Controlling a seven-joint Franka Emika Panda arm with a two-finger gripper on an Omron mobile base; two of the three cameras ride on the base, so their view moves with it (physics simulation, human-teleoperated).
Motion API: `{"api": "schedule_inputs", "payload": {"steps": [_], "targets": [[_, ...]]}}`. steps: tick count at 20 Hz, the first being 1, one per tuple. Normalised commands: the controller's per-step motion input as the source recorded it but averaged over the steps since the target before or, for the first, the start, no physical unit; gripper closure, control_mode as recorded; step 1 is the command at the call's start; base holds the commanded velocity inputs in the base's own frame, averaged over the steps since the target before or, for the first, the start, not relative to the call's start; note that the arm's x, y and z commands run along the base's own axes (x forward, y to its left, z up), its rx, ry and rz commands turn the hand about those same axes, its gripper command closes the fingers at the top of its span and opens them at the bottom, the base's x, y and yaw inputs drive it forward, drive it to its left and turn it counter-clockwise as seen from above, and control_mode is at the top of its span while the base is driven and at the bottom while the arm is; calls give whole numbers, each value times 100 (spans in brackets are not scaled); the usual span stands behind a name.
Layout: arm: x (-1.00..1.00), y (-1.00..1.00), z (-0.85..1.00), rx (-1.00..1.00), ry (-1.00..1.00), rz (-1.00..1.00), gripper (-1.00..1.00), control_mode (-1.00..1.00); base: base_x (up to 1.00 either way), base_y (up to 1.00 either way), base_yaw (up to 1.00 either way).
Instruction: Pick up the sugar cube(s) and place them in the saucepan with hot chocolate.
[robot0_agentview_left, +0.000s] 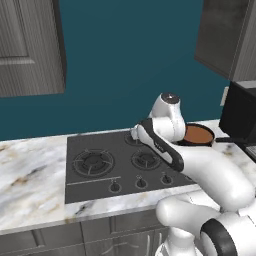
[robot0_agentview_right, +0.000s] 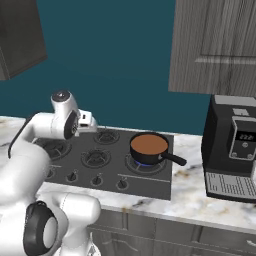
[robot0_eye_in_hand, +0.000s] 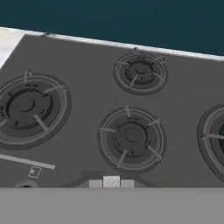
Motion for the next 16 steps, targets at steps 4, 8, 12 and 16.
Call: {"api": "schedule_inputs", "payload": {"steps": [4,8,12,16], "targets": [[21,-100,12,0,15,-29,100,-100,0,0,0],[21,-100,6,0,15,-30,100,-100,0,0,0],[19,-100,4,0,9,-24,100,-100,0,0,0],[8,-98,0,2,0,-11,100,-100,0,0,0]]}}
